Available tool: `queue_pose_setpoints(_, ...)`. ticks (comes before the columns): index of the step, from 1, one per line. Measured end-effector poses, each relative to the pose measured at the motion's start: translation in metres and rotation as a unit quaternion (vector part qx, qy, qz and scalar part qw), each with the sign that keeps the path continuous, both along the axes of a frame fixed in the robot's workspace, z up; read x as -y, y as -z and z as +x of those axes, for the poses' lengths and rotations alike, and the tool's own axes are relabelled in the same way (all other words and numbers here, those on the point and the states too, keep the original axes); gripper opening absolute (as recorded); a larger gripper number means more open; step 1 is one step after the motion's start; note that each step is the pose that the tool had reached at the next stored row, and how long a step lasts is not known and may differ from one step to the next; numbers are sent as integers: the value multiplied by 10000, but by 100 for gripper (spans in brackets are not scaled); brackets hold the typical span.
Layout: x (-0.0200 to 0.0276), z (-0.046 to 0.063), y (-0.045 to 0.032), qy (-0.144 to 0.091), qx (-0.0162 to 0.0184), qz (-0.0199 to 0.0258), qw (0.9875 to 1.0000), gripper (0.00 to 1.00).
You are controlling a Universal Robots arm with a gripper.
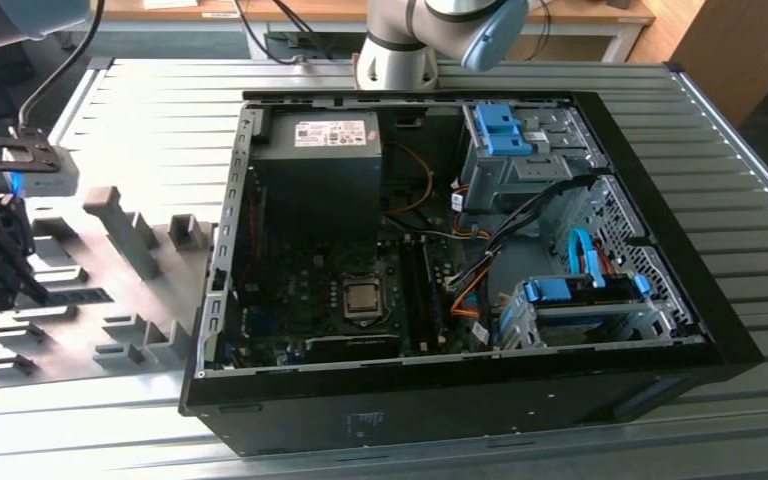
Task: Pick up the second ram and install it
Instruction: 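Pick up the second ram and move it above second insertion slot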
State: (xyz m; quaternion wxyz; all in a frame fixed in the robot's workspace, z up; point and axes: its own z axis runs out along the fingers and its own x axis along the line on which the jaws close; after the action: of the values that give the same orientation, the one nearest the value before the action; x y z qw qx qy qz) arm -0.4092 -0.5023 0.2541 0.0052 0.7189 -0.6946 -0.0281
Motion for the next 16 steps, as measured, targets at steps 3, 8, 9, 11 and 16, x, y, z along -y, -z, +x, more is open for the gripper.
queue_pose_setpoints(3,0,0,-32,0,0,0,10000,14)
queue_pose_setpoints(8,0,0,-101,0,0,0,10000,14)
queue_pose_setpoints(9,0,0,-116,0,0,0,10000,14)
queue_pose_setpoints(11,0,0,-144,0,0,0,10000,14)
queue_pose_setpoints(16,0,0,-206,0,0,0,10000,14)
